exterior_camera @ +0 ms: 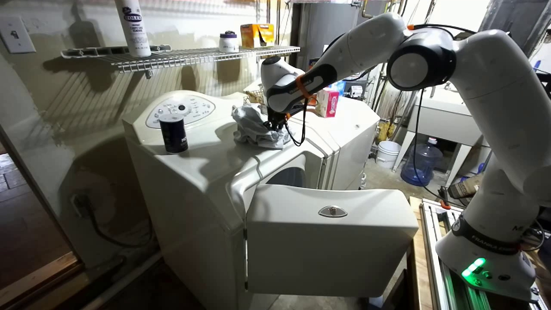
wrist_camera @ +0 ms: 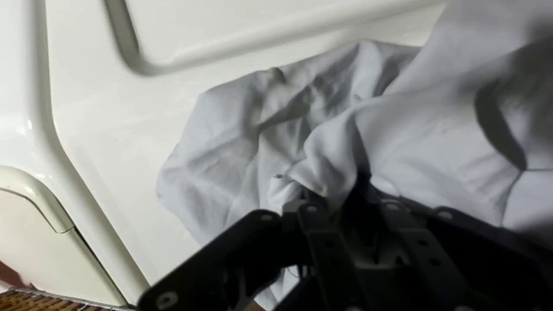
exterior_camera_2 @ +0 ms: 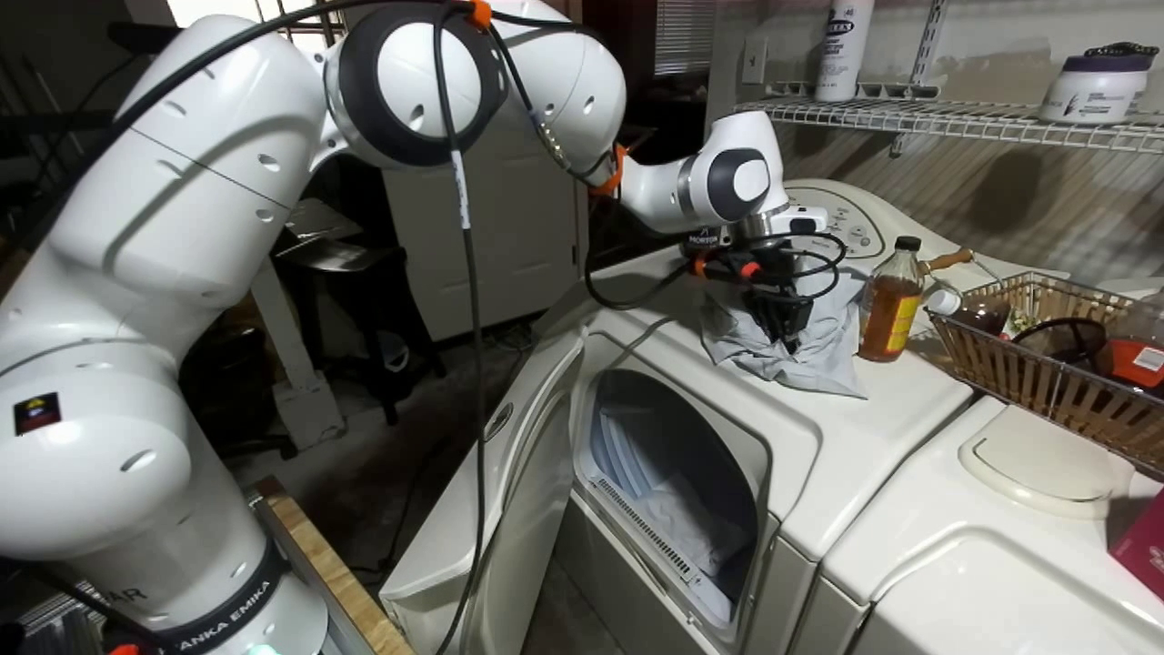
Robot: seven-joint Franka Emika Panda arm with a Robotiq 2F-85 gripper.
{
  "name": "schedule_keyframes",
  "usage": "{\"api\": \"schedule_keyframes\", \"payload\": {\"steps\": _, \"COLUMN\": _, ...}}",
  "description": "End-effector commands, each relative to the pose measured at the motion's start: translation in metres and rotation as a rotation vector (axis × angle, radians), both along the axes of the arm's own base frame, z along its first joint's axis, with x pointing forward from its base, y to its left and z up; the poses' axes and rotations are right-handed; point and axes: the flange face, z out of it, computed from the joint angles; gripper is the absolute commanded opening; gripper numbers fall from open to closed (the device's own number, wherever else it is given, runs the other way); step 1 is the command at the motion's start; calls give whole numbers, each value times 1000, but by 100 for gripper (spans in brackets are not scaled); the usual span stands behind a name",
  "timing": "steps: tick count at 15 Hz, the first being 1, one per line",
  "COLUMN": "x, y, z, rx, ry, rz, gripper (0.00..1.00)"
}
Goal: Put the item of clothing on top of the washing machine on the left inside the machine.
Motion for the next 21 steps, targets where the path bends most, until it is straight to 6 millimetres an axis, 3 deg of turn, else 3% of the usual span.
{"api": "schedule_keyframes", "payload": {"steps": 1, "x": 13, "y": -9, "z": -3, "rx": -90, "ry": -13, "rz": 38, "gripper": 57}}
{"api": "schedule_keyframes", "payload": {"steps": 7, "x": 8, "y": -20, "z": -16, "rx": -71, "ry": 9, "rz": 74, "gripper": 97}}
{"api": "schedule_keyframes", "payload": {"steps": 16, "x": 1, "y": -44, "z": -44, "rx": 255, "ry": -194, "rz": 46, "gripper": 100}}
{"api": "schedule_keyframes", "payload": {"steps": 17, "x": 1, "y": -45, "z": -44, "rx": 286, "ry": -197, "rz": 48, "gripper": 78}}
{"api": "schedule_keyframes", "payload": {"steps": 21, "x": 7, "y": -28, "z": -37, "rx": 390, "ry": -196, "rz": 104, "gripper": 51}}
